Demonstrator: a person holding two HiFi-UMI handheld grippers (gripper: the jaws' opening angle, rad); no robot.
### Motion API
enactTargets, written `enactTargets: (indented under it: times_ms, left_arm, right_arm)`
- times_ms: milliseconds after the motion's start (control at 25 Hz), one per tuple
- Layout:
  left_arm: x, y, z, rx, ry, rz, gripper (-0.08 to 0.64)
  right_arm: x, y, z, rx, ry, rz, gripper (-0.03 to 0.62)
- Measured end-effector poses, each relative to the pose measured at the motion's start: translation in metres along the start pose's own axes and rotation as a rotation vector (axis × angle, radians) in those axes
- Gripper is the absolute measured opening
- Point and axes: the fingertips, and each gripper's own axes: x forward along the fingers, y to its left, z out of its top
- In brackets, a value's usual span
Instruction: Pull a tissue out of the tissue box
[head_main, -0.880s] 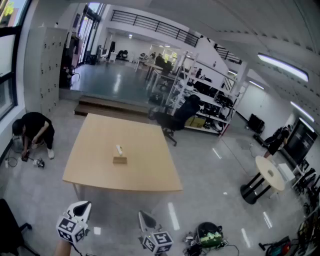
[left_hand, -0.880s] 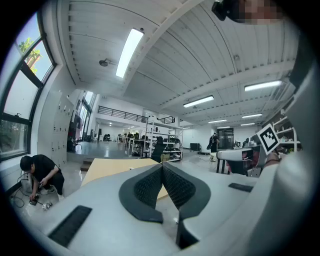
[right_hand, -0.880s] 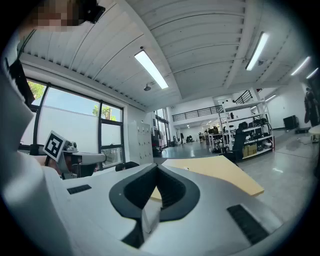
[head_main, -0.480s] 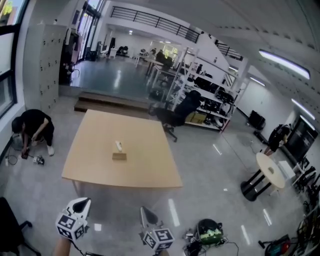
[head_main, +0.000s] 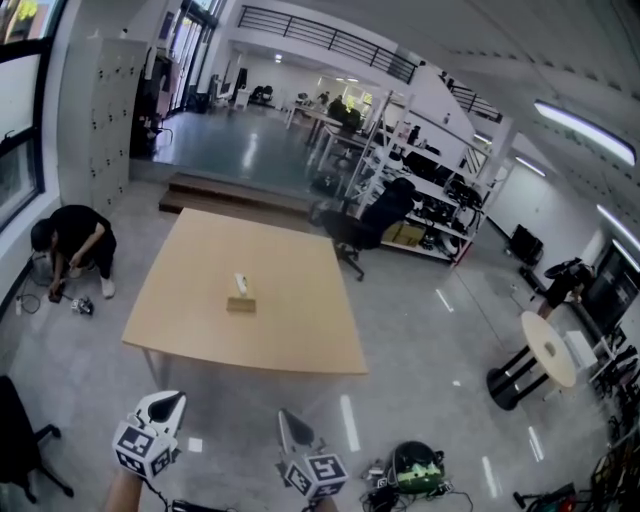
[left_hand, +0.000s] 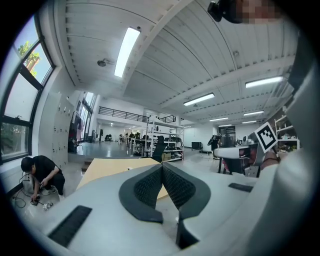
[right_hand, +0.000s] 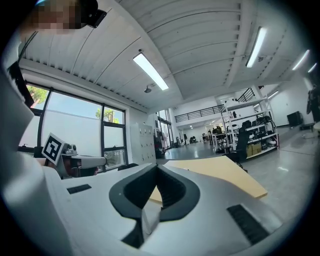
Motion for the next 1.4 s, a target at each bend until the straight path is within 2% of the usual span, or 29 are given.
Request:
enactTargets:
  times_ms: [240, 480, 840, 1080, 1400]
  left_arm:
    - [0.008, -0.021, -0.007, 0.019, 0.024, 0.015, 0.008]
    - [0.023, -0.026, -0.005, -0.002, 0.015, 0.046, 0.008]
    - [0.063, -0.019, 0.004, 0.017, 0.001, 0.020, 0.008]
    - [0.099, 0.011, 0.003, 0.014, -0.002, 0.007, 0.008]
    - [0.171, 0.082, 0.020, 0.010, -0.006, -0.018, 0.008]
  right_arm:
    - [-0.001, -0.014, -0.006, 0.004, 0.003, 0.036, 0.000]
    - [-0.002, -0.029, -0.007, -0.020, -0.001, 0.051, 0.000]
    - [0.017, -0.054, -0.004, -0.030, -0.001, 0.045, 0.000]
    - [0.055, -0.070, -0.001, -0.021, 0.003, 0.027, 0.000]
    - [0.149, -0.088, 0.008, -0.044, 0.003, 0.045, 0.000]
